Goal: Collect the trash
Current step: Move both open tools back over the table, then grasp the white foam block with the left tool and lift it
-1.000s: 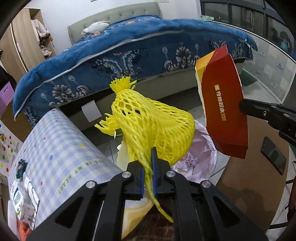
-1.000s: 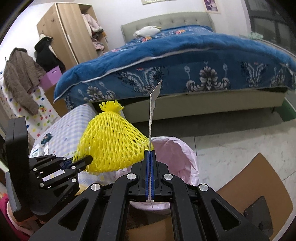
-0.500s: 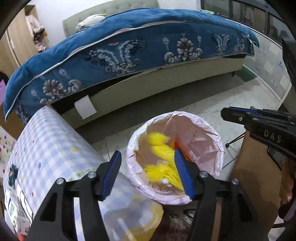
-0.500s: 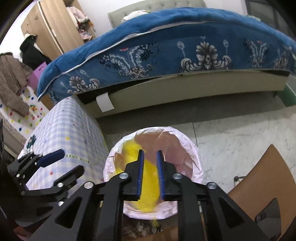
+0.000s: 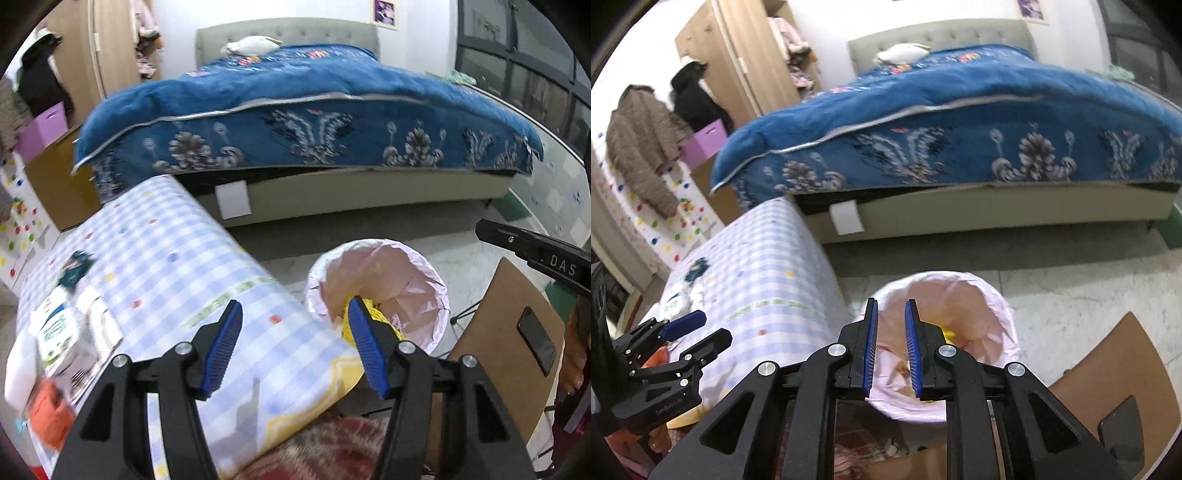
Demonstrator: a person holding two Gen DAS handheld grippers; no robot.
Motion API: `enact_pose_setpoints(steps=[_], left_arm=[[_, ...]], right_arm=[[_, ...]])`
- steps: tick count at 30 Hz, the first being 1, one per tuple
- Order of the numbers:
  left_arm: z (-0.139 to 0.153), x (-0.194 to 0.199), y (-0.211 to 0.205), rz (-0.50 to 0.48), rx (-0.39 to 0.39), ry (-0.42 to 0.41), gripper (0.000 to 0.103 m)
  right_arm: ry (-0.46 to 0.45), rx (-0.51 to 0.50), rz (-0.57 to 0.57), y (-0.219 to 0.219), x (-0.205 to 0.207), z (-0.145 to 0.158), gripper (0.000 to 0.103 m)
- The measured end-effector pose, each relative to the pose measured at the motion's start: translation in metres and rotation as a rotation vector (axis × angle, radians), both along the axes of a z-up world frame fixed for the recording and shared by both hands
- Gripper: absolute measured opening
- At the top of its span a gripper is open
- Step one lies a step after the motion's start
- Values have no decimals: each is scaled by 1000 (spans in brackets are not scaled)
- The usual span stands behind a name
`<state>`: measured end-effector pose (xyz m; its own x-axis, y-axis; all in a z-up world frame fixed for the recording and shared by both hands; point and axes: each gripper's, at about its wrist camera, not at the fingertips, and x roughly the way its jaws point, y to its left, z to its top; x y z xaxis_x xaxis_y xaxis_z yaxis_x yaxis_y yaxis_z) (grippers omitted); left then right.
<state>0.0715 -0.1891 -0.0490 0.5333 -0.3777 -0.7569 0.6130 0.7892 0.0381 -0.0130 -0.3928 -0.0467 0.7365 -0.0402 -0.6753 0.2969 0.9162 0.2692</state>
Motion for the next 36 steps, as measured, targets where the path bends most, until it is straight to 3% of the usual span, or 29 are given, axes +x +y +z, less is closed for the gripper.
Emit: enact_pose_setpoints(steps=[7,10,16,22,25,27,36], left_arm=[[20,-19,66,120,-48,-25,58],[27,-27,102,191,-63,-42,58],[33,-34,168,332,-77,-59,64],[32,-29,237,512,-89,-65,78],[32,-23,263,601,-97,-76,88],[32,-20,276,647,-104,-88,95],[25,17,283,676,-76,-72,96]], right_arm=[[-39,-52,143,63,3,29,19],[-50,-68,205,91,8,36,31],[-45,-97,333,145,21,41,42],[-47,-137,451,197,37,43,58],[-43,-155,495,217,49,41,60],[-37,-169,512,229,58,39,60],[-23,-179,535,252,99,29,60]])
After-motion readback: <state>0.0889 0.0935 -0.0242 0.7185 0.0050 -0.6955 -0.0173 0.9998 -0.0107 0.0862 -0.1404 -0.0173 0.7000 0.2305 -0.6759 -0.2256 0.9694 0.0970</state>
